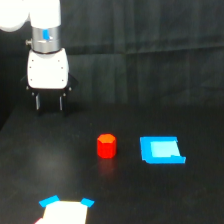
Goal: Pick up the red object from the table
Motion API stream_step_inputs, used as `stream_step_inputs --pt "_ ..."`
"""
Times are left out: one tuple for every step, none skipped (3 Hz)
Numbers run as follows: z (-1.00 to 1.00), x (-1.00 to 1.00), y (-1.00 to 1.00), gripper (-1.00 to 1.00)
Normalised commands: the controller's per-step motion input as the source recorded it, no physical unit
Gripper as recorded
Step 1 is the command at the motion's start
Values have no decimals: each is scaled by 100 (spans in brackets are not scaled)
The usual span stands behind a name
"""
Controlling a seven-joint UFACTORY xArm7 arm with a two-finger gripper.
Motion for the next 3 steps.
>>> stream_step_inputs --pt "-70 83 -95 94" --pt "-74 100 -95 100" --pt "-47 100 -89 -88"
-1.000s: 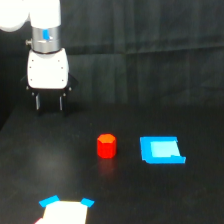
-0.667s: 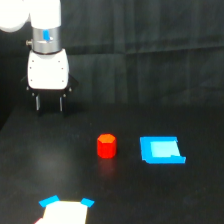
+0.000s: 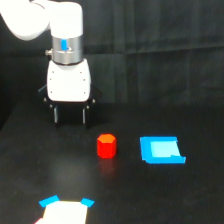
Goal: Pick up the red object from the table
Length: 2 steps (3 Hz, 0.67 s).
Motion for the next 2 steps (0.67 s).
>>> stream_step_inputs --pt "7 98 -100 -18" --pt "-4 88 -71 3"
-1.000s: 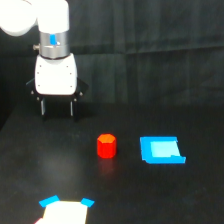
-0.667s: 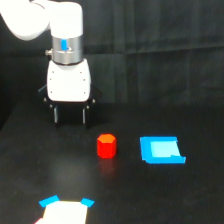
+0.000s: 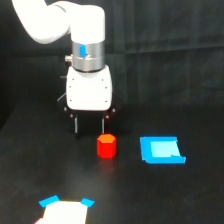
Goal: Pick up the red object from the table
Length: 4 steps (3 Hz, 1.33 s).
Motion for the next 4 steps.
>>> stream_step_inputs --pt "-2 69 -74 -19" --pt "-8 24 -45 77" --pt "29 -19 -20 -99" --pt "-3 21 12 -87"
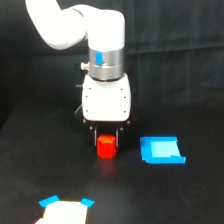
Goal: Pick up the red object from the table
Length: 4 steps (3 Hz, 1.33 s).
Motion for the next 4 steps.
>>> stream_step_inputs --pt "100 47 57 -100" --pt "100 -18 -100 -39" --pt "-100 -4 -100 100" --pt "-34 -84 -51 38"
